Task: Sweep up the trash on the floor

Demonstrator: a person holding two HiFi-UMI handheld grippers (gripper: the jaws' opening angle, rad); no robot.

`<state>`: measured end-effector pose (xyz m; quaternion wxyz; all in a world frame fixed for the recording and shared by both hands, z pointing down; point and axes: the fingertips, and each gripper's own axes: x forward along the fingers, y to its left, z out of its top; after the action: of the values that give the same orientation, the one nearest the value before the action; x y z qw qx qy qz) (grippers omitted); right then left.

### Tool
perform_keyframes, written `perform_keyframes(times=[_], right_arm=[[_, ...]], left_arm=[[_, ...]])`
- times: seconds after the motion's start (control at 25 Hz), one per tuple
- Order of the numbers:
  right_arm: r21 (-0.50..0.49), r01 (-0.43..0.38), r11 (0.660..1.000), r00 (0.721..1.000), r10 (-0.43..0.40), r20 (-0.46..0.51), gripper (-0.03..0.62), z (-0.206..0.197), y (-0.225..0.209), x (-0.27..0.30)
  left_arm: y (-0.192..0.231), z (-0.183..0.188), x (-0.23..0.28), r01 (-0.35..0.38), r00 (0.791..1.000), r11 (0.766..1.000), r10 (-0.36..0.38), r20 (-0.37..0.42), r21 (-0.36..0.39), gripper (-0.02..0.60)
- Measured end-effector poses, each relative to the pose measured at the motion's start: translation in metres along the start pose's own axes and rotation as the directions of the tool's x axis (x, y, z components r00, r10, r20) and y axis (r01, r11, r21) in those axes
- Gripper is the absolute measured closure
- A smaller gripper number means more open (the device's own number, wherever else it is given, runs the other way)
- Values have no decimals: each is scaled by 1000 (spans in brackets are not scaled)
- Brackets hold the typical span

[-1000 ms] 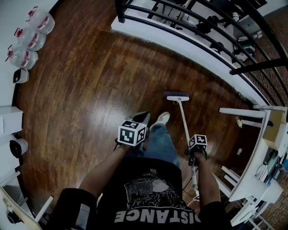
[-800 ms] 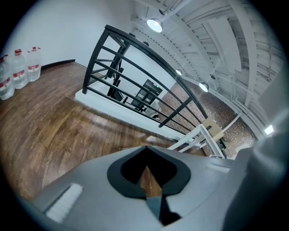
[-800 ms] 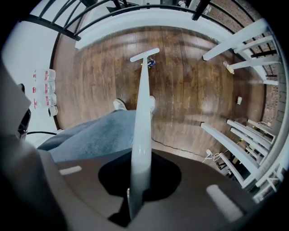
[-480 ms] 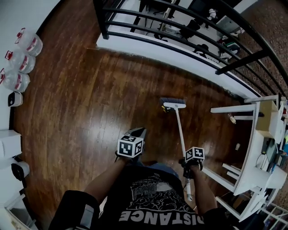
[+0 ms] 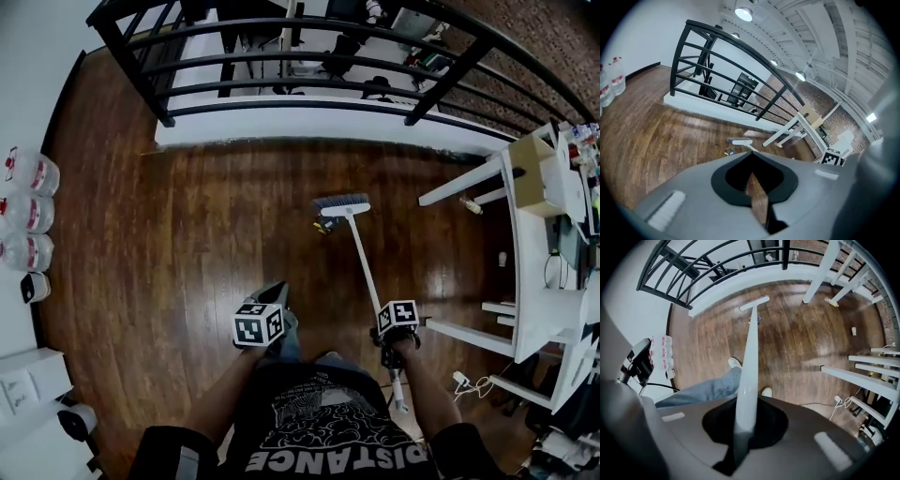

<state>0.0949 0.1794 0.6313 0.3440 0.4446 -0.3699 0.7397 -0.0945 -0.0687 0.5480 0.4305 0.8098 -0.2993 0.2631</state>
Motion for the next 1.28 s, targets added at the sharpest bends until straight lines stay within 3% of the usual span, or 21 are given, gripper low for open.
perform_keyframes(times=[0.24,0.48,0.72,0.96,1.28], right_arm=[[-33,-87,996,990,91,108,594,-38,-27,-7],[-127,-73,989,981,95,170,594,-107,-83,-17],[-184,-84,979,966,125,225,594,-173,-121,-25],[-213,-121,969,935,183,303,594,-215,-120,-35],[-195,-172,966,893,236,383,594,-254,-92,-43]], left_arm=[[-67,-38,7,-2,1000,997,4,-27,74,577],[-152,-93,-6,1,1000,990,-2,8,142,577],[-218,-155,-44,-25,998,990,17,54,138,577],[-266,-178,-68,-24,996,980,7,84,198,577],[-306,-187,-96,34,992,955,-69,109,294,577]])
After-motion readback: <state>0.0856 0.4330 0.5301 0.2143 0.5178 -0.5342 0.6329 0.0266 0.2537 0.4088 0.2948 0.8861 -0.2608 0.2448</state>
